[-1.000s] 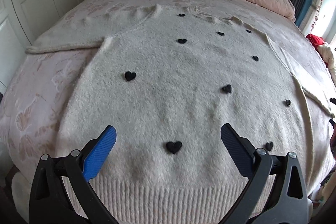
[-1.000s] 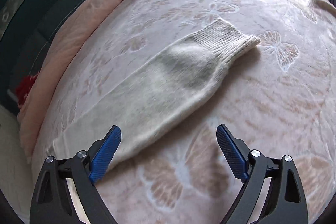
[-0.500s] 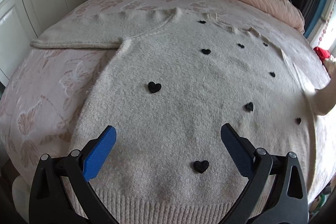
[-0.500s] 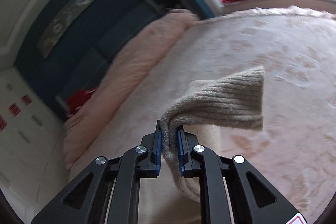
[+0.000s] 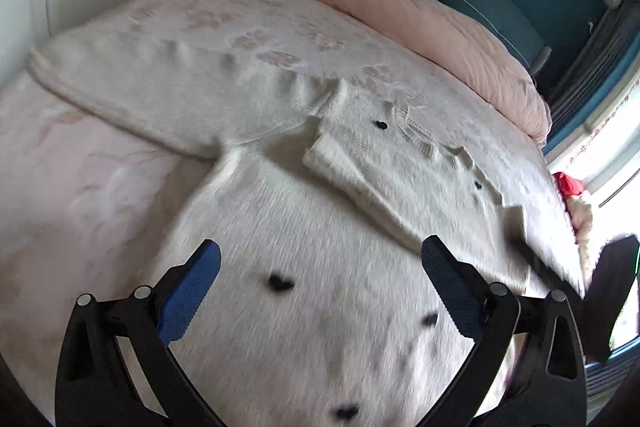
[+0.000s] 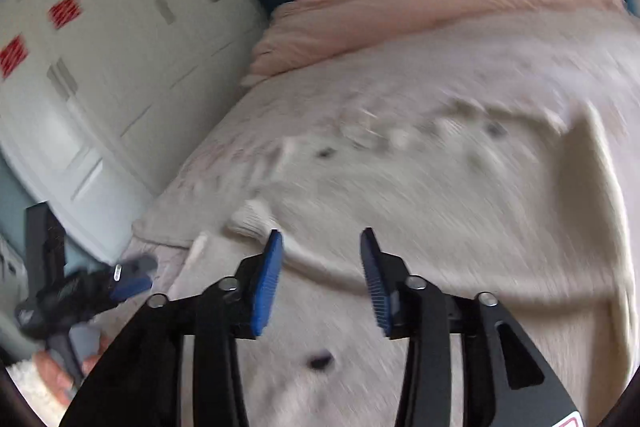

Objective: Fold small clothes

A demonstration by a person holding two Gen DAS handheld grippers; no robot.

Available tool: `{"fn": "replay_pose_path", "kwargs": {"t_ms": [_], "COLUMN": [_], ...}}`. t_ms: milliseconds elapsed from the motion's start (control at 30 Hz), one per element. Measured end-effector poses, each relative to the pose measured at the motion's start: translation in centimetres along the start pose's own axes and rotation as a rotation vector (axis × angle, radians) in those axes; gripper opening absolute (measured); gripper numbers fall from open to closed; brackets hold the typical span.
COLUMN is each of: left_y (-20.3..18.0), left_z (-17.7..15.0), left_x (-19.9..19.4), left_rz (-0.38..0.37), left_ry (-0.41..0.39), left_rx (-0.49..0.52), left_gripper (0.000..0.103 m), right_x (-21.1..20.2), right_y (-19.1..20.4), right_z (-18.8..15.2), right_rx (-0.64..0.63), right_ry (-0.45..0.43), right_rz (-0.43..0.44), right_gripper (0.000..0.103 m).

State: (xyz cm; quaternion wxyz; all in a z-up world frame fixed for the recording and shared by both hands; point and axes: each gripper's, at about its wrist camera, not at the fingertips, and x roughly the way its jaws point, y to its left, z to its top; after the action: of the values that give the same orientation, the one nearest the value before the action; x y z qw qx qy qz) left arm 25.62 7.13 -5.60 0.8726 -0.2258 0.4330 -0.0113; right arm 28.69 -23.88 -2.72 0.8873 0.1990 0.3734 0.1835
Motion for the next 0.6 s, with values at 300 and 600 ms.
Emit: {"fn": "replay_pose_path", "kwargs": {"t_ms": [300, 600], "left_y": [-0.6, -3.8], "left_z": [3.5, 6.4], "left_x": [11.4, 11.0], "left_rz": [-0.053, -0.149], "left_ry": [0.123, 0.007], "left_rx": [-0.186, -0.068], "left_gripper": [0.091, 0.008], "right_x": [-3.6, -5.2], "right_y": [-14.7, -18.7], "right_z": [-3.3, 0.0], "right_rx": [0.454, 0.585], "right_ry": [-0.039, -0.327], "right_rz": [-0.128, -0.102], "right_gripper": [0.051, 0.006]}}
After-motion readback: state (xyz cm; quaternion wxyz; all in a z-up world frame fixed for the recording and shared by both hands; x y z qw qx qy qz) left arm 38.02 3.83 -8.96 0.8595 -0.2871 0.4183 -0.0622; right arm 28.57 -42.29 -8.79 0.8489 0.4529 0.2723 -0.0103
